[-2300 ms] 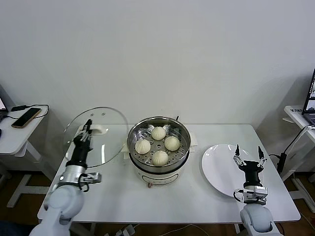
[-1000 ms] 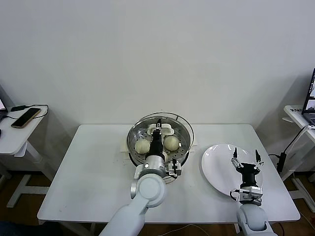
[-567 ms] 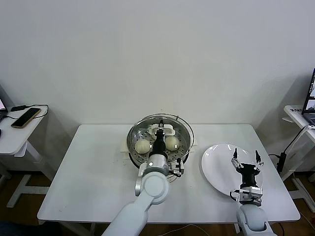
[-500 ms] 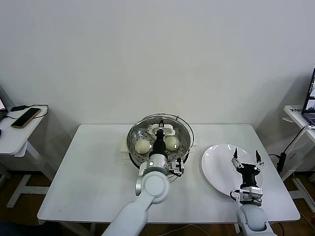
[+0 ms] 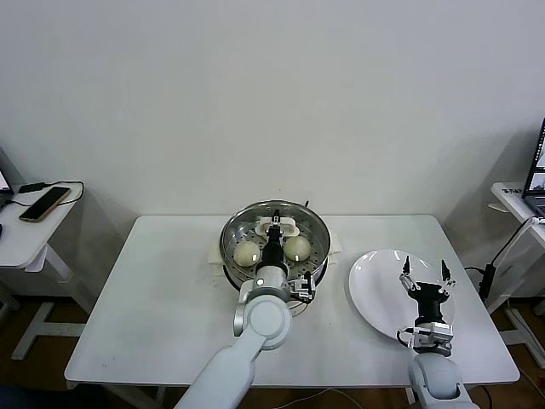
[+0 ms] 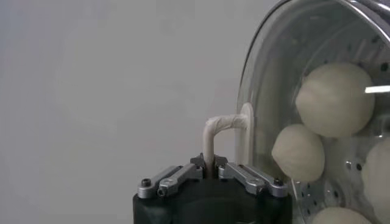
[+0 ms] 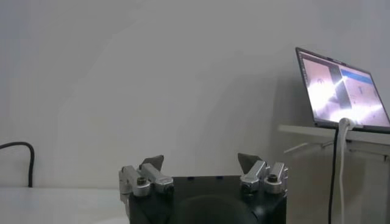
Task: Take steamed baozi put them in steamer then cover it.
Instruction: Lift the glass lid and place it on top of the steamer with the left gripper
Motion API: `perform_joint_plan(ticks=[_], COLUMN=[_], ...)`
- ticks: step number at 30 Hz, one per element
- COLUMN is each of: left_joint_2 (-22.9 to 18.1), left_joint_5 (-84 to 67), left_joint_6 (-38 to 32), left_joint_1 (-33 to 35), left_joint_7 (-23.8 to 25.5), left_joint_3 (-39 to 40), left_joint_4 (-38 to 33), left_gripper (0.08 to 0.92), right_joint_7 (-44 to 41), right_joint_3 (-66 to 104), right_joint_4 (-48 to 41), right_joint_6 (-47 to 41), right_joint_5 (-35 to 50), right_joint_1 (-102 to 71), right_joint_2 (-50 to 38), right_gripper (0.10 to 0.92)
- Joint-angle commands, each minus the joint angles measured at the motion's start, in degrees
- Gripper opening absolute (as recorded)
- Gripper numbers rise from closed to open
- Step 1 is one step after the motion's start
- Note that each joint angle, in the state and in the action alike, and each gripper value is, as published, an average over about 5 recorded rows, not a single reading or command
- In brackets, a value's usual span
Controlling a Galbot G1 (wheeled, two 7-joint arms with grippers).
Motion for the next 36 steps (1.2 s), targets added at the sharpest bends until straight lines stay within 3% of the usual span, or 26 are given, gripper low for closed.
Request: perform_joint_plan(ticks=[1,29,36], left_joint_2=[0.07,-0.49,-0.18], left_joint_5=[0.36,0.13,-0.61], left_joint_6=[-0.13,-0.47,-0.36], left_joint_1=[-0.05,0.71,0.99], left_joint_7=[0.21,-0.22,-0.12], left_joint_3=[-0.32,-0.95,-0.84], left_joint_4=[0.62,0.40,-1.39], left_gripper=[0.188,0.192,0.350], right_joint_7=[-0.02,-0.09,-0.10], right_joint_3=[-0.01,-0.10,-0.15], right_joint_4=[-0.09,-0.35,-0.30], right_joint_6=[0.08,0.38,0.39], right_joint_5=[-0.19,-0.96,-1.01], right_joint_1=[0.06,0.30,0.24], right_joint_2=[0.09,0.35,0.31], right_gripper=[0.823,0.823,0.823])
